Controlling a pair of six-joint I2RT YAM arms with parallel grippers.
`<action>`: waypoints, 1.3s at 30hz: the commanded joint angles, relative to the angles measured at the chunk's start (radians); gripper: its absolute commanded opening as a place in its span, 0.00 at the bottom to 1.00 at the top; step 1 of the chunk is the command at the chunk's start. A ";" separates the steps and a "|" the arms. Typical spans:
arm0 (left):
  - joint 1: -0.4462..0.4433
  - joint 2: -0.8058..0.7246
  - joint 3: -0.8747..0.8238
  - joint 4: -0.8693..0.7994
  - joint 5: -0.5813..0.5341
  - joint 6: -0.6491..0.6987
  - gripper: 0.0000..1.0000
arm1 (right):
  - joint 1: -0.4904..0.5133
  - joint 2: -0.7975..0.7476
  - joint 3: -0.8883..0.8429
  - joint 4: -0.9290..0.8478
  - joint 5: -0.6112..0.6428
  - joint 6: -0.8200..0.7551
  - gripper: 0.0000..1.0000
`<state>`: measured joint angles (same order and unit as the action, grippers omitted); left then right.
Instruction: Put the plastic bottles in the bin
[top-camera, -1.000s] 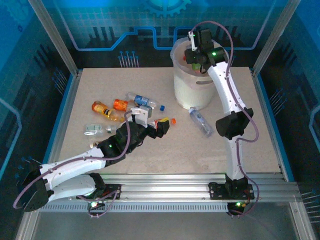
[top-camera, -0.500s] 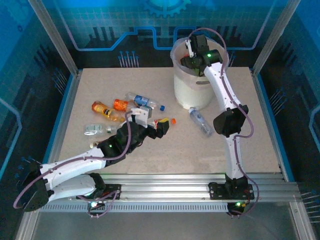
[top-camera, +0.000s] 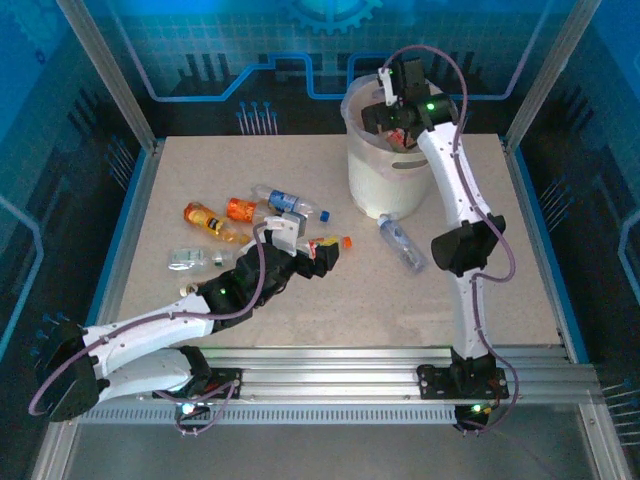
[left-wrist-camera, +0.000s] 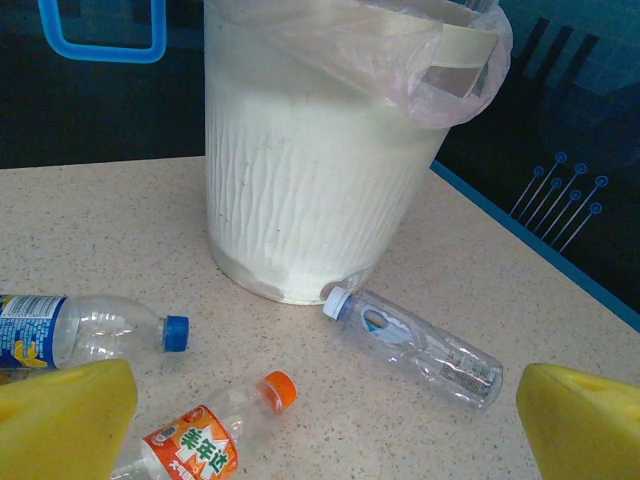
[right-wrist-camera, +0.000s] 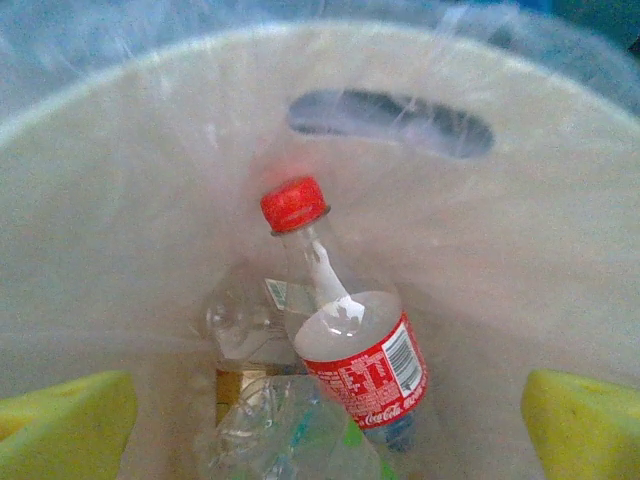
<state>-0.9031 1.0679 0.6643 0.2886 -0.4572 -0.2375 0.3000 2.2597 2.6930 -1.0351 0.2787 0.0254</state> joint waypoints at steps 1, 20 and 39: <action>0.006 0.005 0.011 -0.006 -0.023 0.003 0.99 | -0.002 -0.132 0.039 -0.026 -0.038 0.038 1.00; 0.007 0.038 0.025 0.017 -0.004 0.030 0.99 | 0.060 -0.909 -0.950 0.128 -0.076 0.171 1.00; 0.009 0.082 0.012 0.098 -0.014 -0.034 0.99 | -0.008 -0.999 -1.622 0.241 -0.108 0.329 1.00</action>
<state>-0.9001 1.1477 0.6647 0.3454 -0.4595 -0.2417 0.3145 1.2240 1.1038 -0.8520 0.1822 0.3336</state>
